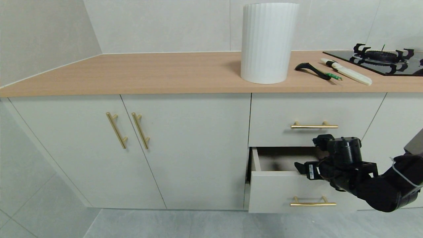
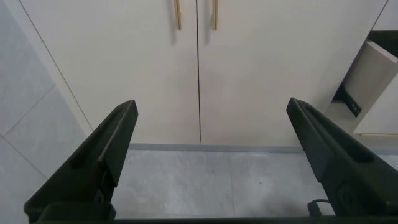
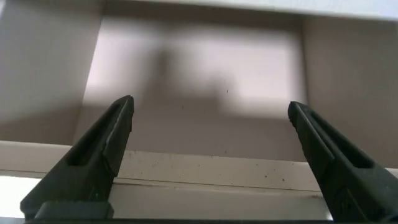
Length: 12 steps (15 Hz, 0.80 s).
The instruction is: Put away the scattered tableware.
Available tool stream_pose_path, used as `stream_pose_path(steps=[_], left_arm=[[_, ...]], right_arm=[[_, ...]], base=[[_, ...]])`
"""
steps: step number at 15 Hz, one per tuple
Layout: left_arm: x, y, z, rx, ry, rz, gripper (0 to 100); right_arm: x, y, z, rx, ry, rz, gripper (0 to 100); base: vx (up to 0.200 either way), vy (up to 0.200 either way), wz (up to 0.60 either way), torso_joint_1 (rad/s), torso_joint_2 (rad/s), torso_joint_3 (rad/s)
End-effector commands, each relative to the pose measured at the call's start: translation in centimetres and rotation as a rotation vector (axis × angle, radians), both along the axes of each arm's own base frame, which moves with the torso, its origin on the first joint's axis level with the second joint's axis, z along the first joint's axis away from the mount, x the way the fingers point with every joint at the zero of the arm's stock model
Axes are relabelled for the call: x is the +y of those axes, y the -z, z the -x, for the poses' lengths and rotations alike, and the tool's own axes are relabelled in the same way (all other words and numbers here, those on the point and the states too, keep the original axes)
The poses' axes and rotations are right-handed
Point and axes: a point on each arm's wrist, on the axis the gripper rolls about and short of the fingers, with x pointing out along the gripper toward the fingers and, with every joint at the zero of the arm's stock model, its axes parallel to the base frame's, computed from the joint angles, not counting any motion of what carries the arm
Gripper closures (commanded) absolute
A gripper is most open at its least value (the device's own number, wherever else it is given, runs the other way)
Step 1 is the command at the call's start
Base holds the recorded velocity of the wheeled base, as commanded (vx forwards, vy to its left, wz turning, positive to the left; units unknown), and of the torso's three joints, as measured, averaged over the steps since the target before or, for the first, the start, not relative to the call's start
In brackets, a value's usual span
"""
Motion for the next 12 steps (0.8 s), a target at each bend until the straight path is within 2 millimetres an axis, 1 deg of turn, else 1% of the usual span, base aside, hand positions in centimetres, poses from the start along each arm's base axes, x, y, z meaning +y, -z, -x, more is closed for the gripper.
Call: stream_pose_path(steps=[1, 4, 8, 10, 11, 12], left_arm=[[0.0, 0.0, 0.0, 0.001, 0.0, 0.0, 0], [0.0, 0.0, 0.0, 0.001, 0.0, 0.0, 0], [0.0, 0.0, 0.0, 0.001, 0.0, 0.0, 0], [0.0, 0.0, 0.0, 0.001, 0.0, 0.0, 0], [0.0, 0.0, 0.0, 0.001, 0.0, 0.0, 0], [0.0, 0.0, 0.0, 0.001, 0.0, 0.0, 0]], right_arm=[[-0.1, -1.3, 0.5, -0.009, -0.003, -0.003, 0], [-0.3, -2.7, 1.9, 0.063, -0.036, -0.004, 0], [0.2, -4.3, 4.1, 0.191, -0.096, 0.015, 0], [0.6, -4.4, 4.9, 0.243, -0.117, 0.032, 0], [0.6, -4.4, 5.0, 0.246, -0.118, 0.033, 0], [0.9, -4.6, 5.8, 0.29, -0.141, 0.053, 0]], base=[[0.0, 0.0, 0.0, 0.0, 0.0, 0.0], [0.0, 0.0, 0.0, 0.0, 0.0, 0.0], [0.0, 0.0, 0.0, 0.0, 0.0, 0.0], [0.0, 0.0, 0.0, 0.0, 0.0, 0.0], [0.0, 0.0, 0.0, 0.0, 0.0, 0.0], [0.0, 0.0, 0.0, 0.0, 0.0, 0.0]])
